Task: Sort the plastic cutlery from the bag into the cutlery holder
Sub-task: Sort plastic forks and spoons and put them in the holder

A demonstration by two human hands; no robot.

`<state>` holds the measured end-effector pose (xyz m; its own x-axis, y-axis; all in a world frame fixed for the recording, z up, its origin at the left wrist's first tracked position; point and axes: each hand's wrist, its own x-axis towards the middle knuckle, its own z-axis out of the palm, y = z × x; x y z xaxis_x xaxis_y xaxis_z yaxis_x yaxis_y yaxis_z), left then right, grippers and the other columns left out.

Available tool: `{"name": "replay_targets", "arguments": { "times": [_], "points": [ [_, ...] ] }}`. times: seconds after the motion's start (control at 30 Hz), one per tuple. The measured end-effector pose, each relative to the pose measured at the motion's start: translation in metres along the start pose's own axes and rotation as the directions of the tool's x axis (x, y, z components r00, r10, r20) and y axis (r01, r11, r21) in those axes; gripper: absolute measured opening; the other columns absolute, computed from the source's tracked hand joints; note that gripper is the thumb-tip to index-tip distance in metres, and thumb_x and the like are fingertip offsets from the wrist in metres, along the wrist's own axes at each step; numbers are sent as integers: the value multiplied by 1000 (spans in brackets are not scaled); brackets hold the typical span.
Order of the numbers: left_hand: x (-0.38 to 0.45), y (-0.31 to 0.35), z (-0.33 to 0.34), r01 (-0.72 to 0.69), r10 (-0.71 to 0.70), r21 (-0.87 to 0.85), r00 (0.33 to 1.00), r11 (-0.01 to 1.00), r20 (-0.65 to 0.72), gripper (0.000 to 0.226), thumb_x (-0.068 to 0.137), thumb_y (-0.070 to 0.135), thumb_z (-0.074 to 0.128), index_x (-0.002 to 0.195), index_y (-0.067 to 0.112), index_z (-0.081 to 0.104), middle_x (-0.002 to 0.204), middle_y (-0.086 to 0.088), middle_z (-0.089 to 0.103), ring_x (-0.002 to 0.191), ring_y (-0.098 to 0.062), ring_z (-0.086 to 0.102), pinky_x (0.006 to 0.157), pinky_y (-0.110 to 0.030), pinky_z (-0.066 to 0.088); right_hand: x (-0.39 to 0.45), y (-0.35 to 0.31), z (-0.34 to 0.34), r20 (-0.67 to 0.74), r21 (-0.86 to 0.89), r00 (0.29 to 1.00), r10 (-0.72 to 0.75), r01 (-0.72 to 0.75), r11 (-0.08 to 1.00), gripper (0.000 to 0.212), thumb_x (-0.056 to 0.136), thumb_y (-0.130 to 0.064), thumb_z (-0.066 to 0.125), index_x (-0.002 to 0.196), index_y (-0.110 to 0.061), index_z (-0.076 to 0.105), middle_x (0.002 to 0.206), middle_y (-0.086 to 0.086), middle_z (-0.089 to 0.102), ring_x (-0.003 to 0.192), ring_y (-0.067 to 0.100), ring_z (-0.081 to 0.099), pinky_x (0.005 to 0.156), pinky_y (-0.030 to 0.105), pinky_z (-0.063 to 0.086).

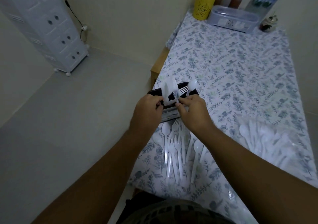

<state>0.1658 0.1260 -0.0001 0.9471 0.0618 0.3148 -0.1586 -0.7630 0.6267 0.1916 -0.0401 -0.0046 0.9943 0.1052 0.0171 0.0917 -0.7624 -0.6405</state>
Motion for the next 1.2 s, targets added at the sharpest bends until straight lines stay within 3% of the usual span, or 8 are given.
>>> {"name": "replay_targets", "arguments": {
  "times": [0.1, 0.2, 0.3, 0.43, 0.57, 0.93, 1.1, 1.2],
  "points": [
    [-24, 9, -2, 19, -21, -54, 999, 998, -34, 11, 86, 5, 69, 97, 8, 71, 85, -2, 63, 72, -6, 53, 67, -9, 43, -6, 2, -8, -19, 2, 1000, -7, 7, 1000, 34, 97, -18, 67, 128, -6, 69, 114, 17, 58, 114, 33, 53, 96, 31, 40],
    [-62, 15, 10, 198, -186, -113, 977, 974, 107, 2, 87, 11, 71, 87, 11, 69, 78, 0, 65, 67, -9, 58, 65, -12, 49, -24, 5, -20, -29, 80, 999, 25, -22, 997, 33, 99, -21, 64, 130, -12, 68, 112, 4, 54, 106, 21, 56, 93, 26, 42],
    [-92, 11, 33, 443, -429, 57, 817, 895, 386, 25, 88, 29, 71, 70, 13, 63, 68, 3, 63, 65, -10, 62, 66, -23, 52, -52, 18, -24, 83, 107, 986, 144, -153, 982, 30, 102, -25, 59, 129, -18, 69, 110, -3, 57, 90, 6, 58, 79, 18, 45],
    [-126, 11, 63, 479, -541, 262, 663, 838, 518, 41, 82, 49, 71, 63, 16, 55, 61, 3, 57, 60, -11, 58, 67, -28, 54, -99, 52, -12, 381, 73, 885, 268, -317, 946, 25, 102, -26, 59, 122, -21, 72, 108, -10, 67, 88, -5, 58, 69, 6, 37],
    [-134, 17, 69, 442, -548, 323, 687, 837, 478, 31, 78, 42, 70, 73, 14, 56, 73, 0, 61, 71, -16, 62, 66, -29, 54, -129, 71, -2, 504, 22, 802, 322, -385, 923, 20, 99, -25, 63, 114, -22, 76, 105, -7, 72, 104, 10, 66, 79, 16, 43],
    [-146, 31, 61, 406, -505, 306, 753, 861, 422, 34, 75, 36, 70, 67, 3, 64, 64, -11, 62, 57, -20, 58, 52, -29, 45, -143, 72, -7, 534, 191, 785, 314, -474, 860, 22, 98, -21, 63, 116, -17, 75, 106, 0, 75, 97, 17, 69, 87, 32, 55],
    [-157, 47, 58, 373, -422, 197, 793, 907, 440, 35, 76, 35, 69, 53, 12, 54, 54, -5, 56, 50, -11, 48, 54, -20, 34, -144, 61, -4, 607, 339, 702, 373, -653, 677, 13, 100, -22, 61, 109, -17, 69, 97, 10, 73, 81, 20, 66, 74, 34, 58],
    [-165, 39, 62, 439, -481, 197, 803, 877, 351, 32, 82, 37, 69, 66, 20, 47, 65, 2, 51, 59, -9, 46, 58, -24, 33, -143, 63, 5, 592, 248, 704, 392, -622, 743, 27, 98, -23, 60, 123, -14, 64, 97, 8, 73, 79, 20, 67, 71, 34, 58]
  ]
}}
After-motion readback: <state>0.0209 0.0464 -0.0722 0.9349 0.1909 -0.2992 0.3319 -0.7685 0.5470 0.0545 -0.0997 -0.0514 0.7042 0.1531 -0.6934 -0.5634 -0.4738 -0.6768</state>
